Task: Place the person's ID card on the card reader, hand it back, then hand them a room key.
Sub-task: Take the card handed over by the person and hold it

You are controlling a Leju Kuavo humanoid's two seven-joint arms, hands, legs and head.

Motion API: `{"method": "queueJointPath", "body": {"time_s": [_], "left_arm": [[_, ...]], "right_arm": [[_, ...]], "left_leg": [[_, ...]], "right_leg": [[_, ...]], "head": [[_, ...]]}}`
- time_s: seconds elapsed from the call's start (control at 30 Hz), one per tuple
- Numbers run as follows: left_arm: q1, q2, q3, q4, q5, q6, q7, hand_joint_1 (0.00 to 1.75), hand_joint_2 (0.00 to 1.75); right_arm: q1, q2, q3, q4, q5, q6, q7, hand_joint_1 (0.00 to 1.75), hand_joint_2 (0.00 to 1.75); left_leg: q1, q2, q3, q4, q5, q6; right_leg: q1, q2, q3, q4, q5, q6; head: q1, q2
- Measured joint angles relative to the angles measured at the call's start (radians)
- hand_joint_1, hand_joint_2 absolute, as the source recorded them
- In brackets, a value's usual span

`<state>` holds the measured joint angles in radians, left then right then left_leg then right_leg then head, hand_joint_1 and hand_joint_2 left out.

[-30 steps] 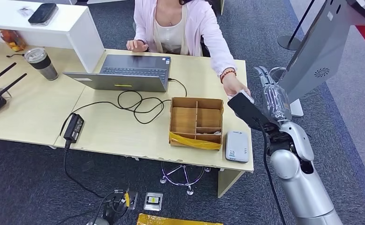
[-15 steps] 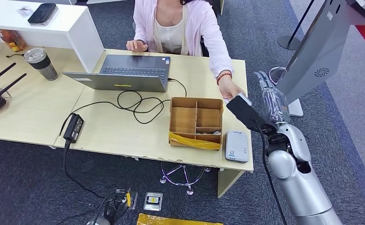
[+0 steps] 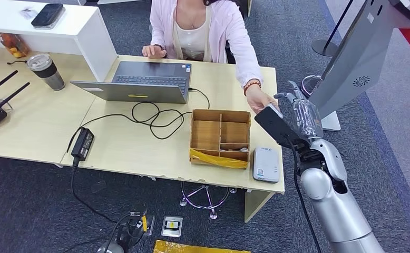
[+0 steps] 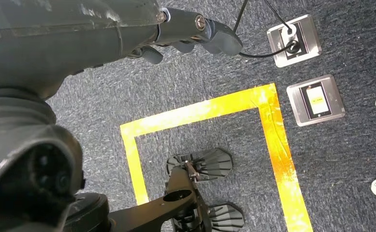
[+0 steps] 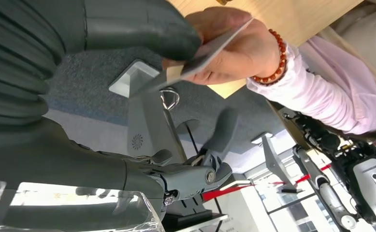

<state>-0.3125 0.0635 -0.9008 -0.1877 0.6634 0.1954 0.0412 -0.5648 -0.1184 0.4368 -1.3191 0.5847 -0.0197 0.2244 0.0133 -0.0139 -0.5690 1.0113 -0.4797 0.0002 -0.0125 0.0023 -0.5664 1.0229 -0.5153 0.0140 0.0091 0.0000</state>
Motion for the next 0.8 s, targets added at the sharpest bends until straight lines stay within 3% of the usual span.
{"method": "queueJointPath", "body": {"time_s": [0.8], "left_arm": [[0.001,0.000,0.001,0.000,0.003,0.009,-0.001,0.00,0.00]], "right_arm": [[0.000,-0.002,0.016,-0.004,-0.061,-0.002,-0.018,1.75,1.75]], "left_leg": [[0.000,0.000,0.000,0.000,0.000,0.000]], "right_leg": [[0.000,0.000,0.000,0.000,0.000,0.000]], "head": [[0.000,0.000]]}}
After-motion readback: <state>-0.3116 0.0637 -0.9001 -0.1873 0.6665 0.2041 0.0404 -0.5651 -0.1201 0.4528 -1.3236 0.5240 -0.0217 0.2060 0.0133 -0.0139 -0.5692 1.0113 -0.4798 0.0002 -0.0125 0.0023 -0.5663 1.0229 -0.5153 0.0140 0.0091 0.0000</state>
